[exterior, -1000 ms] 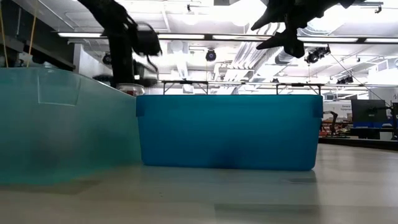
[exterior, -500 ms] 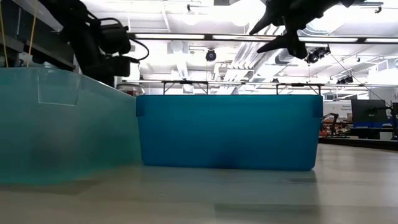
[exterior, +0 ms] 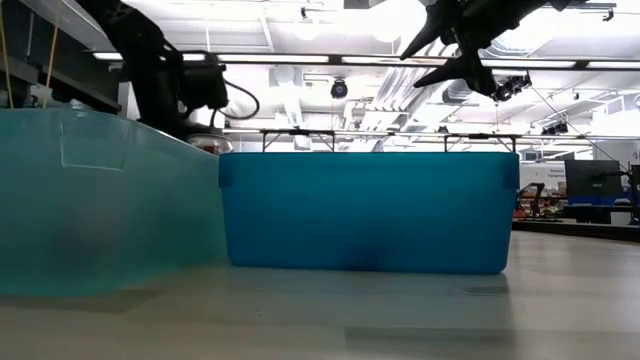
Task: Sort candy
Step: Put the brown-white chocolate into the blue bin
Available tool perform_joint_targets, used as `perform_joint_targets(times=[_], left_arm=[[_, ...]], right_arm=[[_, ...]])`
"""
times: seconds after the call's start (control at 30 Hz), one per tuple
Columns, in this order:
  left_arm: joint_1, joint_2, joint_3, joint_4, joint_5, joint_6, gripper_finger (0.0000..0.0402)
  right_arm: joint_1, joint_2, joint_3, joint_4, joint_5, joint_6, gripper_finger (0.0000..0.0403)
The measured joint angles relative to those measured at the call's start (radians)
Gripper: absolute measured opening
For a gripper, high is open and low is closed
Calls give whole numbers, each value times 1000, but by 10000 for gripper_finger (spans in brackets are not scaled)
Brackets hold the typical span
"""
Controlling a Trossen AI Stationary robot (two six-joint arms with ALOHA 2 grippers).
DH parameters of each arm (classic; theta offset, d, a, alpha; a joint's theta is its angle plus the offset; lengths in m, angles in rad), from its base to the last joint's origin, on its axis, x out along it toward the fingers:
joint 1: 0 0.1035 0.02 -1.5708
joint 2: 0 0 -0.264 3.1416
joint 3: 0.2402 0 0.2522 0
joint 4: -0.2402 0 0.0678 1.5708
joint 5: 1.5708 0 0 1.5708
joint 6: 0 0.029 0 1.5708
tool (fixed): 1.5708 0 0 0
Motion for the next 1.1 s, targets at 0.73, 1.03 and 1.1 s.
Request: perform_joint_targets(times=[0.73, 1.03, 1.1], left_arm=[[7, 204, 5, 121, 39, 310, 177], [5, 208, 6, 51, 93, 167, 110], [-5, 206, 8, 19, 101, 85, 86]], right_arm=[[0, 0, 0, -1, 1, 19, 208], [0, 0, 0, -1, 1, 19, 208], [0, 0, 0, -1, 1, 18, 208]])
